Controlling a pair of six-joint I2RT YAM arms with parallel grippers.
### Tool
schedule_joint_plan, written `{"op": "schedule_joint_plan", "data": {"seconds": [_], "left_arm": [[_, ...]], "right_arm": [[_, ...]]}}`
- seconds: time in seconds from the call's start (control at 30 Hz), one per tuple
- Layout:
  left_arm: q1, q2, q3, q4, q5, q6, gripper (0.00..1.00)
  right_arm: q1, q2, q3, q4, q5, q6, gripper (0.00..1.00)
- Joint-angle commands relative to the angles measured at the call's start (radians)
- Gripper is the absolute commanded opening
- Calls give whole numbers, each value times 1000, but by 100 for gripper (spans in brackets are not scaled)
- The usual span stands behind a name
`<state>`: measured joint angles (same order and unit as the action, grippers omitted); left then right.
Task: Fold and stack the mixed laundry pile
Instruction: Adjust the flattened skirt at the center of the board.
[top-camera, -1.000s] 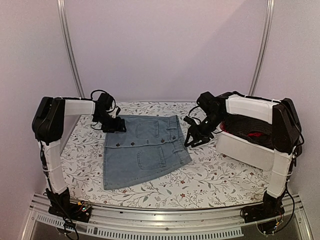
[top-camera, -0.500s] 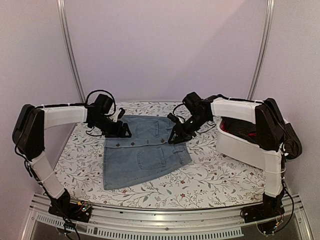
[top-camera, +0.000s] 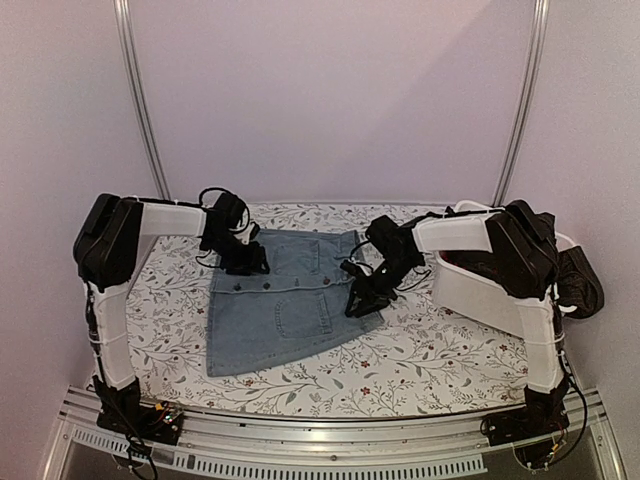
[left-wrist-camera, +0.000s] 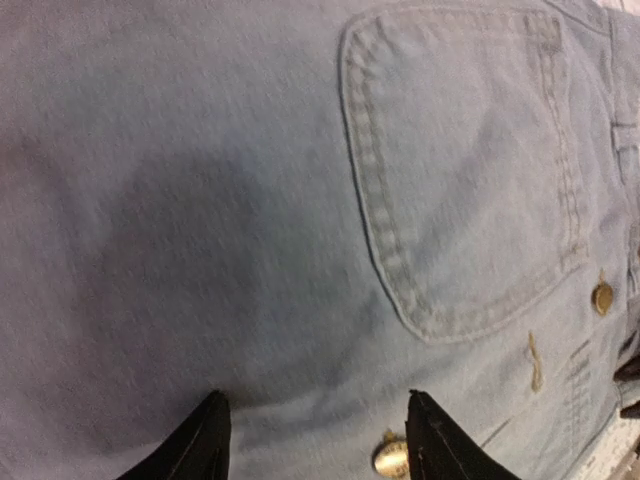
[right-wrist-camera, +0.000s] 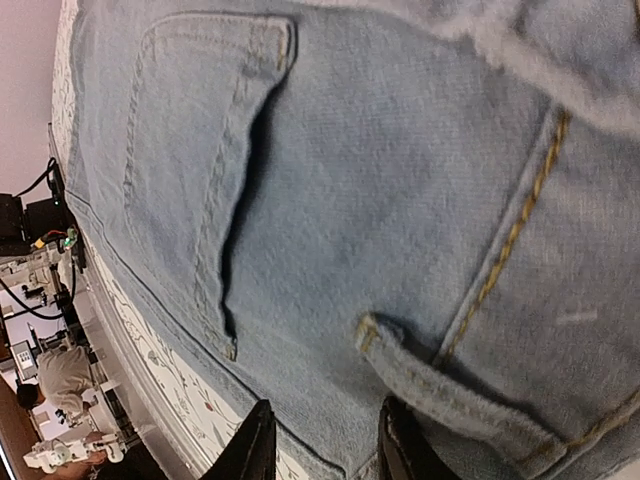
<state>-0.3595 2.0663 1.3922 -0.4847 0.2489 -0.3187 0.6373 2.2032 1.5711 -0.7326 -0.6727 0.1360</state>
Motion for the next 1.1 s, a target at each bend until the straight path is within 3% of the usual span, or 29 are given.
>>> {"op": "schedule_joint_plan", "data": {"seconds": [0.0,0.17,0.37,0.6,0.8,1.07], "left_arm": [[46,129,155,-39,-34,28,60],[50,51,185,-55,-7,57,66],[39,-195,-83,4,52,-2,66],[-99,-415,-381,61,56,-125,66],[-132,-392,-494,117,12,-247,61],[-43,-192,-351,113,-33,-214,57]], "right_arm": [[-16,65,103,-15,-8,13,35],[-25,-24,104,-29,-4,2,41],[-38,-183,-29,-7,40,-5,42],[-39,-156,-123,18,85,-63,35],[-39,-114,-200,43,117,-63,32],[5,-112,-251,33,43,-52,30]]}}
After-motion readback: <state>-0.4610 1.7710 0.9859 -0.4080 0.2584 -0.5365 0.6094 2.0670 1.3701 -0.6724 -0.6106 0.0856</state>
